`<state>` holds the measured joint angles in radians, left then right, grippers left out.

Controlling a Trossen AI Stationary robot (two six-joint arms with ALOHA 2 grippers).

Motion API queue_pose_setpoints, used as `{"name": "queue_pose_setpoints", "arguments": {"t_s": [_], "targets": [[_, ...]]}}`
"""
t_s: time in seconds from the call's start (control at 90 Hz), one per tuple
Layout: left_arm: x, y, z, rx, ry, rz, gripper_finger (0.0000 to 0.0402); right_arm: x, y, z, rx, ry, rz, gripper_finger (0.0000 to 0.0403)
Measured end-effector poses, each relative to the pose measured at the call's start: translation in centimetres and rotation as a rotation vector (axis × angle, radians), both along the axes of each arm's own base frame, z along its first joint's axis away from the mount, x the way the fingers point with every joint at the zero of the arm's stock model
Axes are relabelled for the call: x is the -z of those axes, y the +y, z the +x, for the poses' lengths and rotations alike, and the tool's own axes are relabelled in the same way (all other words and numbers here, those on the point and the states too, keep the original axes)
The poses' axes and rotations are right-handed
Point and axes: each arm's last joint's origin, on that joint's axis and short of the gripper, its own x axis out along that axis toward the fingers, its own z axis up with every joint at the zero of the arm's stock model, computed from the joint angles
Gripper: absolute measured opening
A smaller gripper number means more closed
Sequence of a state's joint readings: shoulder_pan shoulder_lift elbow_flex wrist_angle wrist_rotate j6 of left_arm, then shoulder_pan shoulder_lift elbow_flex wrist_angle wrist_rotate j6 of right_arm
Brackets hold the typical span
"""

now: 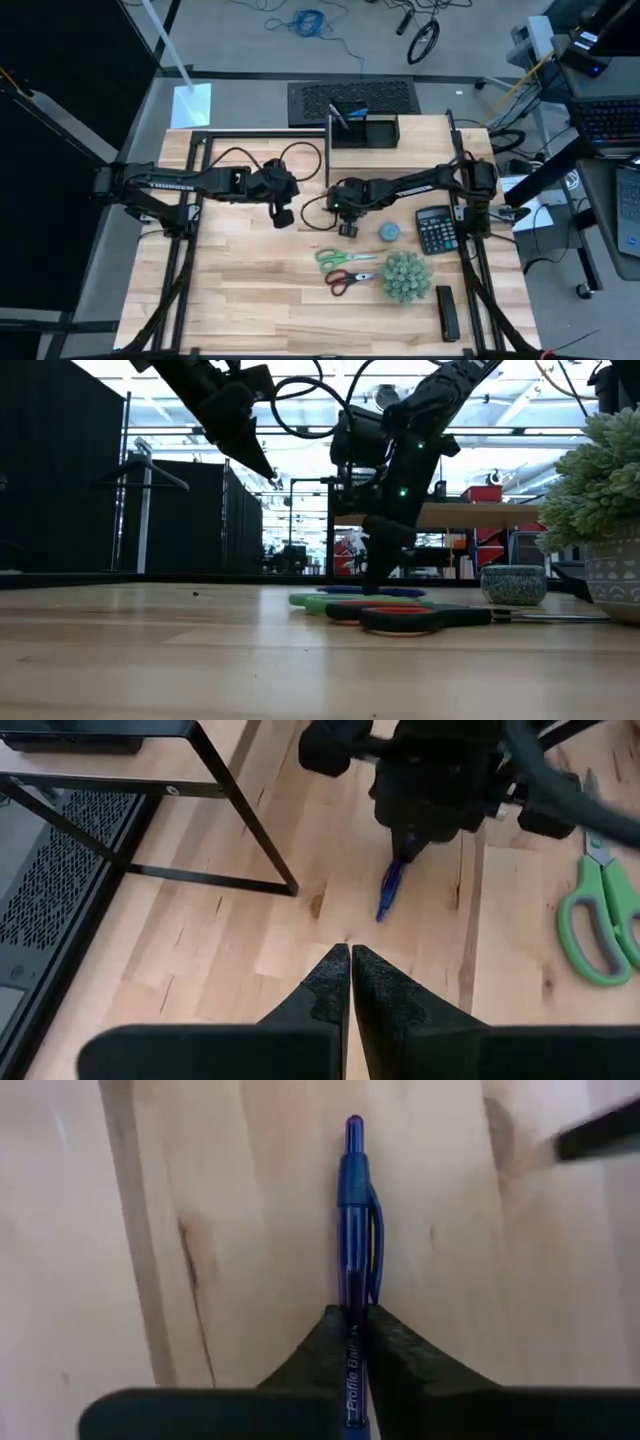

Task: Pick and place office supplies into organizer
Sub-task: Put the dark blue pen into the black desk organizer on the shelf

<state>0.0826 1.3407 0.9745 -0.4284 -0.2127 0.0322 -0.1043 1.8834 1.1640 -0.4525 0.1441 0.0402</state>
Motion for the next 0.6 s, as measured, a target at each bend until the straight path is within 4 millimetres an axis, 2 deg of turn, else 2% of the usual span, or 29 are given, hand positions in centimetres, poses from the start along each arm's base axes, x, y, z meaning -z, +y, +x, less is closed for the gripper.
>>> {"name": "queue_pose_setpoints", "arguments": {"t_s": [0.211, 0.389, 0.6], "targets": [[0.0, 0.0, 0.0, 0.000, 0.002, 0.000, 0.0003, -4.4, 0.1, -1.0, -0.003, -0.117, -0.006, 0.0004], [0.0, 0.0, 0.0, 0.000, 0.000, 0.000, 0.0003, -10.0, -0.2, -2.9, 0.002, -0.306, -0.031, 0.0004], [0.0, 0.0, 0.0, 0.000, -0.002, 0.000, 0.0003, -16.4, -2.4, -5.5, 0.033, -0.598, -0.129, 0.0004]]}}
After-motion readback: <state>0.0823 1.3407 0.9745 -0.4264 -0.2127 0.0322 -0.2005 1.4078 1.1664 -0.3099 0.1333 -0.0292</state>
